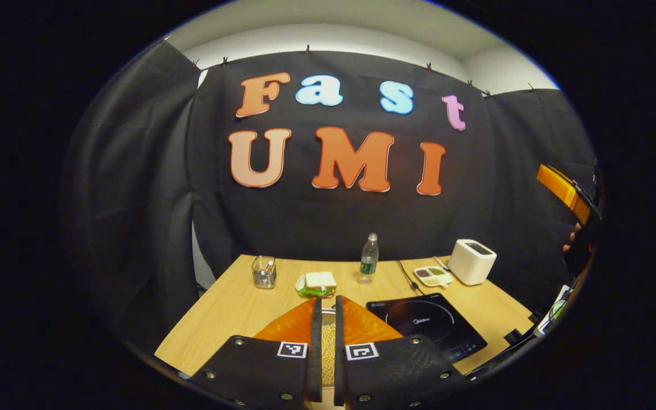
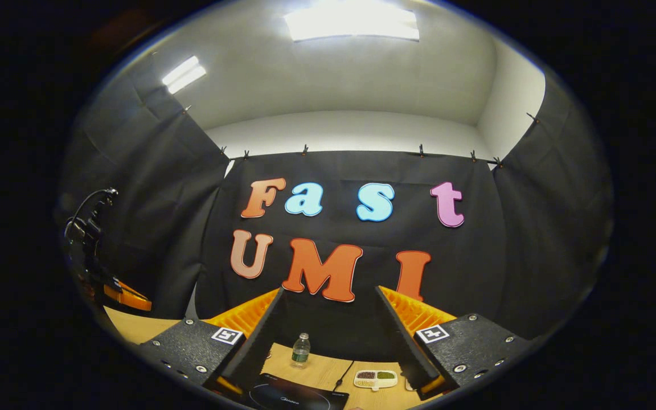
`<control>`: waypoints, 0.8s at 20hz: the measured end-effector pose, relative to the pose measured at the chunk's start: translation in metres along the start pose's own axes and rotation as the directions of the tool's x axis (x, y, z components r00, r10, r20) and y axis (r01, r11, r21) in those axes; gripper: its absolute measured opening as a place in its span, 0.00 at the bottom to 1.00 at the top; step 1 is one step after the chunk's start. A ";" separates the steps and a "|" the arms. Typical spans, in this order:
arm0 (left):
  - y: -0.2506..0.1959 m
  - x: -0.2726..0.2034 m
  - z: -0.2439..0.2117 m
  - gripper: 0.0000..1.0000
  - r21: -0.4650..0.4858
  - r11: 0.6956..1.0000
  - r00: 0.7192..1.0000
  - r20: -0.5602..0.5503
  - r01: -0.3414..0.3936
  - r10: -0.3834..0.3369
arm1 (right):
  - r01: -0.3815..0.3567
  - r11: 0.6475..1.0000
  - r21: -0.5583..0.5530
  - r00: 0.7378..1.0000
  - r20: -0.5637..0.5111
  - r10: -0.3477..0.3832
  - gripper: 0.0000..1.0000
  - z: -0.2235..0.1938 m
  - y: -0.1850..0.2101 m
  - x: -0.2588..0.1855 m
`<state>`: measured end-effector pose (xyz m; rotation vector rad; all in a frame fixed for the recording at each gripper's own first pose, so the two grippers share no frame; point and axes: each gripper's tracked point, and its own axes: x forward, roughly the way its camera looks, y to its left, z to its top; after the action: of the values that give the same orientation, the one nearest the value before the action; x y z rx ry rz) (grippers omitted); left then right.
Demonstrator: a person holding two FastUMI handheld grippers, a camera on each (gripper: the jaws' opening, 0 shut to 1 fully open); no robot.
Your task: First push the handle of the pot to place it horizontally, then grasp the pot with both hands and set it on the induction cooktop.
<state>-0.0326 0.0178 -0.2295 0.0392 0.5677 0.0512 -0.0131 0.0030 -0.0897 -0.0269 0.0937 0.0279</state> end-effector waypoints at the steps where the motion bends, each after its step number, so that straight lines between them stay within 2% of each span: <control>1: 0.004 0.004 -0.019 0.07 0.004 1.000 0.999 -0.049 -0.018 0.019 | 0.011 1.000 -0.009 1.000 -0.006 -0.011 0.95 -0.007 -0.002 0.001; 3: 0.005 0.008 -0.064 0.04 -0.011 1.000 0.981 -0.192 -0.021 0.018 | 0.014 1.000 -0.022 1.000 -0.014 -0.014 0.95 -0.016 0.003 0.002; 6: 0.008 0.005 -0.113 0.05 -0.101 0.994 0.944 -0.331 -0.039 0.004 | 0.002 1.000 -0.021 1.000 -0.026 -0.002 0.95 -0.027 0.011 0.004; 11: 0.006 -0.005 -0.157 0.04 -0.218 0.974 0.874 -0.483 -0.067 -0.048 | -0.006 1.000 -0.026 0.999 -0.042 0.005 0.95 -0.044 0.016 0.006; 16: -0.004 -0.018 -0.190 0.04 -0.270 0.960 0.797 -0.594 -0.073 -0.106 | 0.001 1.000 -0.029 0.997 -0.071 -0.003 0.95 -0.064 0.017 0.008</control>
<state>-0.1502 0.0175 -0.3798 -0.2730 1.2050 0.1302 -0.0118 0.0182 -0.1545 -0.0573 0.1642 0.0262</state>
